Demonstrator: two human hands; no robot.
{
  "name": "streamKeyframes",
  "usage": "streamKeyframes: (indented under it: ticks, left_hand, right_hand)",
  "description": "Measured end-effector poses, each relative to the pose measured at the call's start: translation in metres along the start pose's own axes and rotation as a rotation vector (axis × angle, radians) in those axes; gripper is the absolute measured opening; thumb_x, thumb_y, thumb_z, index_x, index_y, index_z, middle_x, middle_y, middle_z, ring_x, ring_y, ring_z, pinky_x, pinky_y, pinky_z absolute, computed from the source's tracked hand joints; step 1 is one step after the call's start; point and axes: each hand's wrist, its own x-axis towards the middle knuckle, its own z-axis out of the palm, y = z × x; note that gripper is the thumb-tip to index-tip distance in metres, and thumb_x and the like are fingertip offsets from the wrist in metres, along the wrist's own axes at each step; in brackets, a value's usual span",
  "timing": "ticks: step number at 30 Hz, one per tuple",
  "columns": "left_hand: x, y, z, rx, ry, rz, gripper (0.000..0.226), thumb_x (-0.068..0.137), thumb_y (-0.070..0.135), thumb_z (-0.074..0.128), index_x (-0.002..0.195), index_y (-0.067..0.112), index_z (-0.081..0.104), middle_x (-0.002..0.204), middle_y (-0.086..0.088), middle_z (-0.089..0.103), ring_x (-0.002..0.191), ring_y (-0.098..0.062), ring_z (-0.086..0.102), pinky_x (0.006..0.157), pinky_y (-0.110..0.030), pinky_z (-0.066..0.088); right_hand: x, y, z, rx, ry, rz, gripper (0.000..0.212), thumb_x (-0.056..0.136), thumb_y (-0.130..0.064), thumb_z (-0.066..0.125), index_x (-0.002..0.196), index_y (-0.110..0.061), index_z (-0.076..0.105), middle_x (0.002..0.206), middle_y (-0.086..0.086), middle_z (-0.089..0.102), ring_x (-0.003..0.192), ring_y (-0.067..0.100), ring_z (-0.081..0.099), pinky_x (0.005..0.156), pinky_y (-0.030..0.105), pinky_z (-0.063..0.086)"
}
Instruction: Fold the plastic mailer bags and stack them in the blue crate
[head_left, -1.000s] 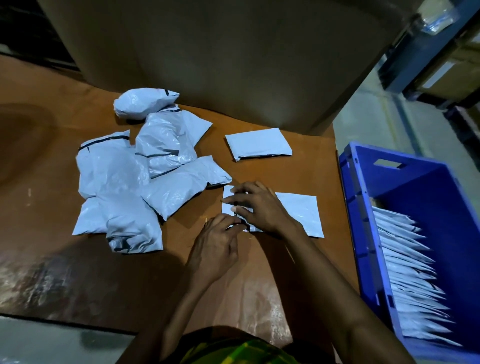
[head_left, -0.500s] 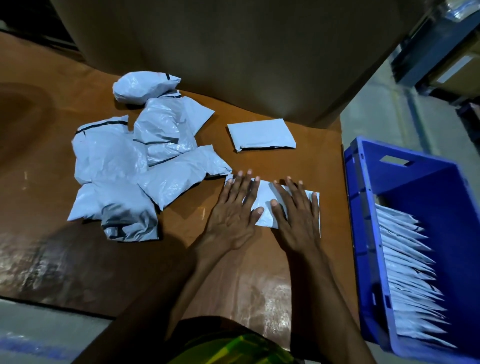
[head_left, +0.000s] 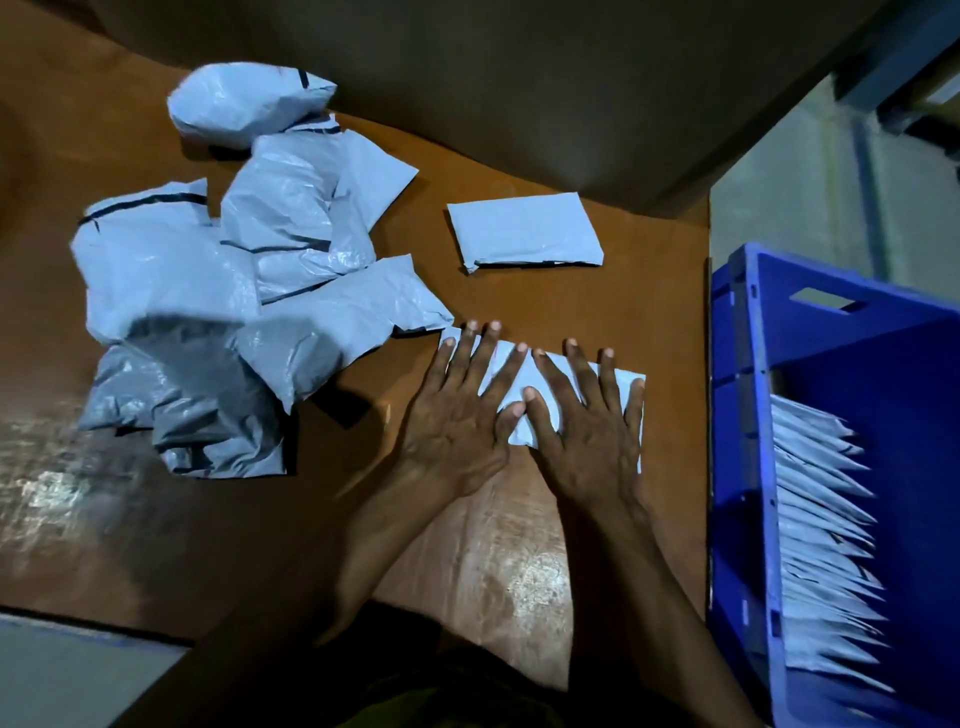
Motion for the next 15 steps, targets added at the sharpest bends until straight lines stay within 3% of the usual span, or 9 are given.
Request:
streamKeyframes:
  ticks: [10,15]
  left_hand:
    - [-0.006,0.003,-0.003,-0.041,-0.023,-0.03,0.064,0.11,0.046,0.016,0.166,0.016,0.018,0.173,-0.013,0.006,0.16,-0.033,-0.001,0.127,-0.055,0.014]
    - [-0.003,0.001,-0.004,-0.046,-0.037,-0.01,0.064,0.109,0.048,0.02,0.165,0.017,0.024,0.172,-0.014,0.01,0.16,-0.035,0.002,0.127,-0.056,0.014]
  right_hand:
    - [-0.004,0.001,0.002,-0.024,-0.023,-0.008,0.058,0.107,-0.062,0.026,0.161,-0.041,0.031,0.174,-0.008,0.016,0.162,0.024,-0.001,0.125,0.066,0.001]
    - [-0.002,0.0,-0.01,0.108,-0.078,-0.028,0.06,0.106,-0.063,0.025,0.162,-0.041,0.029,0.174,-0.01,0.011,0.161,0.018,-0.007,0.124,0.067,-0.003]
